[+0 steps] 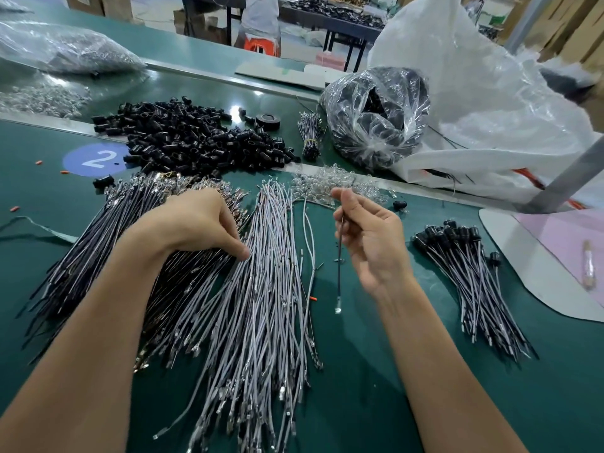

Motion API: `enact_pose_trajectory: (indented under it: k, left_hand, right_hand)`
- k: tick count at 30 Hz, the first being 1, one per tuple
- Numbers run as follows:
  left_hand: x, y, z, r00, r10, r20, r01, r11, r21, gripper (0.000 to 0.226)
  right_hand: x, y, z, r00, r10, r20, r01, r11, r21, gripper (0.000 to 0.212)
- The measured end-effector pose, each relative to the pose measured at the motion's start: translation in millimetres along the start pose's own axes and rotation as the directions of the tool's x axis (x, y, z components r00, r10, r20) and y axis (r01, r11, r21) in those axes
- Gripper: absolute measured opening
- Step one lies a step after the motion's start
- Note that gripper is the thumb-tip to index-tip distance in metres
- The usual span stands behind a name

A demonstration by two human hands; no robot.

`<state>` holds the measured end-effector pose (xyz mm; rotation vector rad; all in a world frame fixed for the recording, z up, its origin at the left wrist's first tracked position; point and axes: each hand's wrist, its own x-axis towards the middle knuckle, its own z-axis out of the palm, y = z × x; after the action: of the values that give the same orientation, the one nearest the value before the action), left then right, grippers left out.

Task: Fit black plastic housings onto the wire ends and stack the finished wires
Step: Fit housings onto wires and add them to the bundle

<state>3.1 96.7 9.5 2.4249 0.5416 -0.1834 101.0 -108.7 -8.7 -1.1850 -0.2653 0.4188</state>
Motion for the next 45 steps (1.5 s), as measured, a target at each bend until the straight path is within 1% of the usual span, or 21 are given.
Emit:
enact_pose_trajectory:
  k: [2,4,6,9,12,14,17,19,23,27,30,33,35,36,37,38,39,40,42,45]
  left_hand:
    - [0,2,3,1.0,-0.003,-0.003,0.003,0.999,0.047,0.022]
    - [1,2,4,0.999,-0.005,-0.04,0.009,0.996,0.09,0.025]
    - [2,1,4,0.997,-0.01,-0.079,0.018,0.993,0.113,0.026]
    - [5,-2,4,0.992,-0.009,-0.125,0.021,0.995,0.094,0.019]
    - [9,-3,6,0.987,0.002,-0.16,0.022,0.988,0.152,0.014]
    - [10,0,8,0.988,-0.002,-0.152,0.03,0.983,0.183,0.018]
    - [9,3,10,0.991,-0.009,-0.133,0.036,0.978,0.207,0.032]
    - [9,4,11,0.991,-0.005,-0.131,0.032,0.978,0.205,0.031]
    - [7,6,13,0.994,-0.008,-0.105,0.022,0.992,0.125,0.02]
    - [5,5,11,0.996,-0.018,-0.088,0.017,1.0,-0.002,0.021]
    - [5,5,8,0.995,-0.017,-0.101,0.009,0.997,-0.077,0.021]
    - [6,4,7,0.99,0.005,-0.138,-0.028,0.986,-0.165,0.015]
    - [5,4,5,0.977,0.017,-0.213,-0.088,0.941,-0.326,0.009]
    - [4,6,3,0.965,0.03,-0.26,-0.143,0.893,-0.427,0.005]
    - [2,9,2,0.949,0.048,-0.311,-0.213,0.824,-0.525,0.003]
    - [0,12,1,0.933,0.064,-0.354,-0.281,0.744,-0.606,0.006]
    - [-1,15,2,0.925,0.079,-0.373,-0.327,0.669,-0.668,0.008]
    - [-2,19,4,0.925,0.09,-0.37,-0.344,0.61,-0.713,0.009]
    - [-3,26,11,0.94,0.101,-0.325,-0.328,0.525,-0.785,0.01]
    - [-1,36,24,0.96,0.102,-0.259,-0.277,0.436,-0.856,0.017]
  right_hand:
    - [0,1,2,1.0,-0.001,0.008,0.001,1.0,-0.029,0.016]
    - [0,2,3,1.0,-0.006,0.016,0.006,0.999,-0.048,0.011]
    - [-1,2,4,1.0,-0.011,0.017,0.012,0.998,-0.058,0.01]
    - [-2,1,3,1.0,-0.019,0.015,0.02,0.996,-0.082,0.011]
    - [-3,1,3,1.0,-0.025,0.011,0.025,0.996,-0.091,0.011]
    - [-3,1,4,1.0,-0.024,0.013,0.026,0.995,-0.099,0.01]
    - [-4,2,5,0.999,-0.031,0.02,0.033,0.991,-0.128,0.01]
    - [-5,2,6,0.999,-0.039,0.029,0.042,0.989,-0.143,0.01]
    - [-5,2,6,0.999,-0.041,0.035,0.046,0.988,-0.15,0.009]
    - [-5,2,5,0.998,-0.042,0.036,0.047,0.988,-0.146,0.01]
    - [-5,2,4,0.999,-0.04,0.036,0.045,0.988,-0.147,0.01]
    - [-5,3,3,0.999,-0.033,0.039,0.038,0.988,-0.15,0.01]
    - [-5,3,3,0.998,-0.033,0.045,0.04,0.986,-0.161,0.011]
    - [-5,4,3,0.998,-0.038,0.054,0.047,0.983,-0.178,0.011]
    - [-5,4,3,0.997,-0.05,0.066,0.063,0.977,-0.205,0.011]
    - [-5,5,4,0.994,-0.069,0.083,0.087,0.968,-0.237,0.011]
    - [-6,6,5,0.99,-0.094,0.101,0.118,0.956,-0.268,0.012]
    - [-7,8,7,0.986,-0.118,0.119,0.149,0.945,-0.292,0.012]
    - [-8,11,10,0.978,-0.154,0.142,0.192,0.93,-0.315,0.012]
    - [-9,13,13,0.973,-0.186,0.138,0.22,0.925,-0.309,0.024]
